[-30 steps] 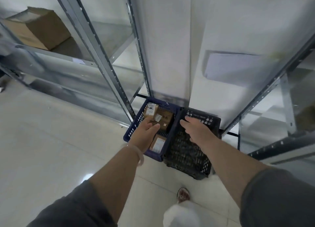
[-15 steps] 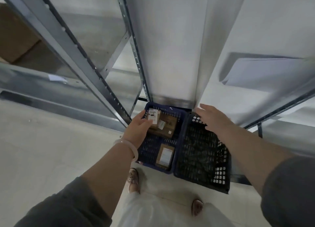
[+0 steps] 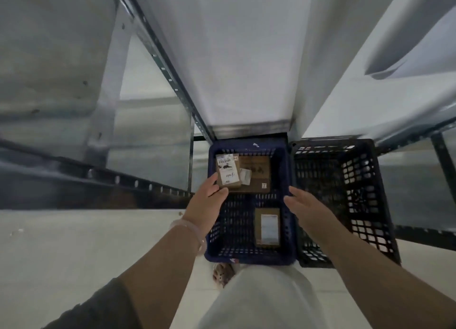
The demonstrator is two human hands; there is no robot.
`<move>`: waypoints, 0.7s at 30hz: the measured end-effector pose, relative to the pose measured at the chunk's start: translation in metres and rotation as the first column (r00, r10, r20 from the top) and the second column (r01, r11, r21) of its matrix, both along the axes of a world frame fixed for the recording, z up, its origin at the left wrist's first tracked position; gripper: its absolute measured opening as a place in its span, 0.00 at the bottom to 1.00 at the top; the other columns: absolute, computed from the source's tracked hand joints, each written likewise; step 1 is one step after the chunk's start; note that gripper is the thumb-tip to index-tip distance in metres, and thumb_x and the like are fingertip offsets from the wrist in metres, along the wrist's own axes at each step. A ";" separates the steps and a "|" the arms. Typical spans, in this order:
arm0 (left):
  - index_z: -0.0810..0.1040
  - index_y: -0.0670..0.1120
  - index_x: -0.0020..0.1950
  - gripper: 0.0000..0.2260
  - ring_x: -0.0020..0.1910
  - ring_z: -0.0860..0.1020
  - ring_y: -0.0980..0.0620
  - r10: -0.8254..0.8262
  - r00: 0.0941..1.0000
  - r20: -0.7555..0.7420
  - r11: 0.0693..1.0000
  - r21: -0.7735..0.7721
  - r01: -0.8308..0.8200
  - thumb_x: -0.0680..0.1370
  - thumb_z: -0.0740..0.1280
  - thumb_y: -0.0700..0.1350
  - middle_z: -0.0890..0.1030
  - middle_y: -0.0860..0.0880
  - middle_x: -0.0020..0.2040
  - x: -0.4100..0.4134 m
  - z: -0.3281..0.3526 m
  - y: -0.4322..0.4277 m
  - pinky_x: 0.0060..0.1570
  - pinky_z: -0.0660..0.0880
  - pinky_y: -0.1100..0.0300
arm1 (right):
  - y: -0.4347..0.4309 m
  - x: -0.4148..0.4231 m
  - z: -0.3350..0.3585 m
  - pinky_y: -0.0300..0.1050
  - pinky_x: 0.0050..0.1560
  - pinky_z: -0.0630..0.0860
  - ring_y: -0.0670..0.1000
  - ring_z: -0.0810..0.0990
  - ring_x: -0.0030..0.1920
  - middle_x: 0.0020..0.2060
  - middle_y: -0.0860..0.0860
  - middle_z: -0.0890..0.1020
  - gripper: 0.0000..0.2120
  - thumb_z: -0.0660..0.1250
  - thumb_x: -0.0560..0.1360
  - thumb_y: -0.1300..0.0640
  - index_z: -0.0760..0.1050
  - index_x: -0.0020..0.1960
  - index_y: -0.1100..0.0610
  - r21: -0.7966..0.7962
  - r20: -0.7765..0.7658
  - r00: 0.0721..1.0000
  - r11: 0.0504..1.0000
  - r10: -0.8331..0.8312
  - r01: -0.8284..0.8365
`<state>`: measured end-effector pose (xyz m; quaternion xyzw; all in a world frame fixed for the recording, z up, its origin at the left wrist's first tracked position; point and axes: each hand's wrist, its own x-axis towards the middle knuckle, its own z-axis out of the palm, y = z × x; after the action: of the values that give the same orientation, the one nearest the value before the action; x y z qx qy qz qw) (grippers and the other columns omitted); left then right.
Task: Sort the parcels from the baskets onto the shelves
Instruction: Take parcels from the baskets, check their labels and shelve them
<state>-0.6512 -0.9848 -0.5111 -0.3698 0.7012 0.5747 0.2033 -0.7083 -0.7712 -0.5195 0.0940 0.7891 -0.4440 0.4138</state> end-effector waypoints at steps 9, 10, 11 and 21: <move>0.61 0.53 0.77 0.22 0.57 0.70 0.58 0.061 0.998 0.018 0.996 -0.071 -0.060 0.83 0.59 0.44 0.72 0.55 0.63 -0.082 -0.184 -0.034 0.57 0.63 0.63 | -0.061 -0.066 -0.196 0.43 0.65 0.62 0.50 0.66 0.71 0.72 0.47 0.68 0.23 0.59 0.81 0.47 0.62 0.76 0.47 0.038 -0.015 0.996 0.996 -0.083 0.083; 0.63 0.54 0.76 0.22 0.54 0.71 0.59 0.086 0.996 0.011 0.993 -0.075 -0.085 0.83 0.59 0.43 0.72 0.57 0.59 -0.084 -0.205 -0.038 0.55 0.65 0.65 | -0.069 -0.069 -0.216 0.40 0.63 0.62 0.49 0.67 0.70 0.72 0.46 0.69 0.23 0.59 0.82 0.49 0.62 0.76 0.47 0.023 -0.016 0.995 0.995 -0.094 0.094; 0.65 0.57 0.74 0.20 0.51 0.73 0.59 0.105 0.994 0.014 0.992 -0.078 -0.103 0.83 0.59 0.41 0.73 0.58 0.55 -0.086 -0.228 -0.042 0.53 0.67 0.66 | -0.076 -0.070 -0.238 0.38 0.61 0.62 0.48 0.68 0.68 0.70 0.46 0.69 0.22 0.59 0.82 0.51 0.63 0.75 0.48 0.010 -0.009 0.993 0.993 -0.114 0.114; 0.71 0.59 0.67 0.21 0.58 0.77 0.50 0.112 0.993 0.037 0.966 -0.239 -0.100 0.78 0.61 0.38 0.78 0.53 0.60 -0.104 -0.382 -0.053 0.56 0.75 0.58 | -0.142 -0.094 -0.398 0.42 0.57 0.73 0.52 0.74 0.63 0.68 0.50 0.73 0.25 0.61 0.80 0.54 0.62 0.76 0.46 -0.037 0.074 0.992 0.994 -0.097 0.100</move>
<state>-0.7550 -1.0380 -0.8927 -0.4429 0.7385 0.4875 0.1441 -0.8027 -0.9127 -0.9179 0.1407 0.7589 -0.4761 0.4214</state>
